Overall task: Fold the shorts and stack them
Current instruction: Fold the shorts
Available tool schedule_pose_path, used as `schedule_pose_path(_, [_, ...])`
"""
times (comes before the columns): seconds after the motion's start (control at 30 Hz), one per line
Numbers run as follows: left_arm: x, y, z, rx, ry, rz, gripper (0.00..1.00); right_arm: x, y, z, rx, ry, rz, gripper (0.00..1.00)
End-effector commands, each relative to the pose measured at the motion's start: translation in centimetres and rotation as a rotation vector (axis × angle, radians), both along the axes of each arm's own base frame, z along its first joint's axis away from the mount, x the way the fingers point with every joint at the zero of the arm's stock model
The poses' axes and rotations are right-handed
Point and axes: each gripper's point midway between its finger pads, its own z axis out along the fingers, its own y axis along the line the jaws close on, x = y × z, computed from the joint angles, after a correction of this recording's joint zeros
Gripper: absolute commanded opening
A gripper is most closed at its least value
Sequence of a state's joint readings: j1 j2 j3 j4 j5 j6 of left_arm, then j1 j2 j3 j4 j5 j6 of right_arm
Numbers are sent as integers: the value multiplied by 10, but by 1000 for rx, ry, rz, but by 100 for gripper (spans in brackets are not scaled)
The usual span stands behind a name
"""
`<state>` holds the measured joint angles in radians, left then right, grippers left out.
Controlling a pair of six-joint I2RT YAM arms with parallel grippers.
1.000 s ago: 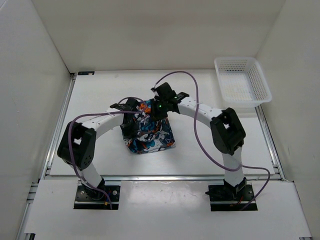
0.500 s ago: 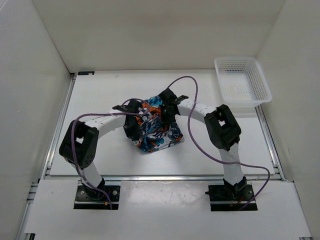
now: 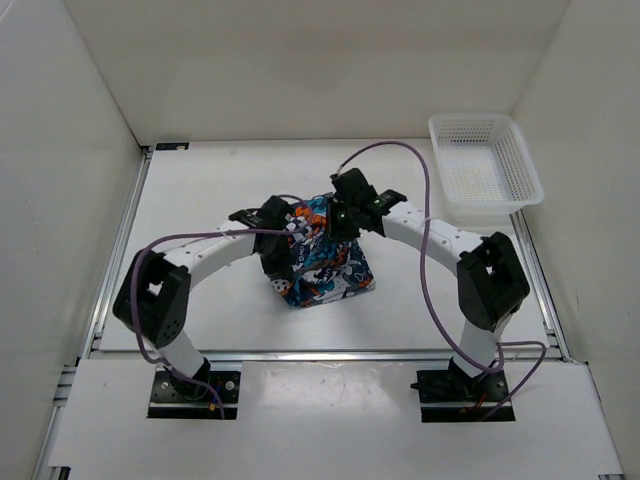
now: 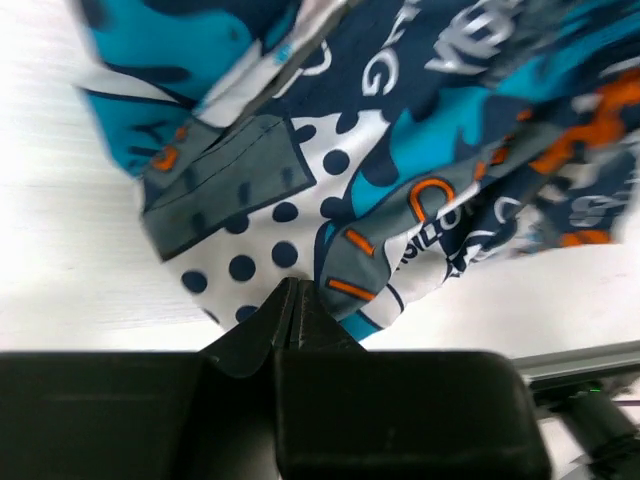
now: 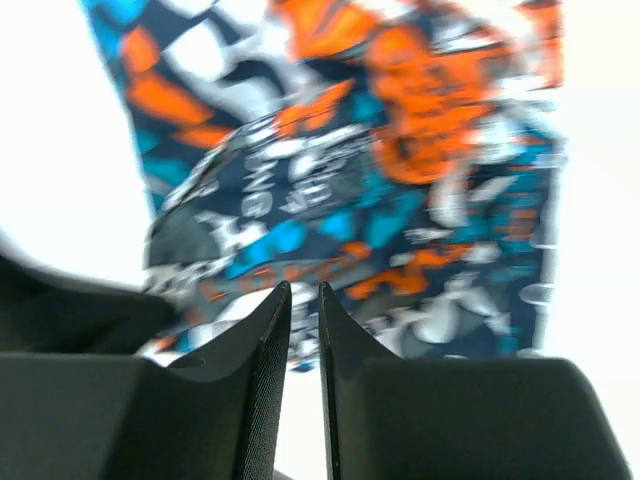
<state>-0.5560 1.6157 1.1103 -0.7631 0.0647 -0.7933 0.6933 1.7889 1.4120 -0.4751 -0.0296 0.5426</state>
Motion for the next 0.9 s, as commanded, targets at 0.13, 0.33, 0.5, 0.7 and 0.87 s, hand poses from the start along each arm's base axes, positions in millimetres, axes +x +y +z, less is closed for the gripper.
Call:
schedule_pose_path(0.13, [-23, 1, -40, 60, 122, -46, 10, -71, 54, -55, 37, 184, 201, 21])
schedule_pose_path(0.33, [-27, 9, -47, 94, 130, -39, 10, -92, 50, -106, 13, 309, 176, 16])
schedule_pose_path(0.5, [-9, 1, -8, 27, 27, -51, 10, -81, 44, -76, 16, 222, 171, 16])
schedule_pose_path(0.7, [25, 13, 63, -1, -116, -38, 12, -49, 10, 16, -13, -37, 72, 45])
schedule_pose_path(0.87, [55, 43, 125, 52, -273, 11, 32, -29, -50, 83, -90, -261, -92, 94])
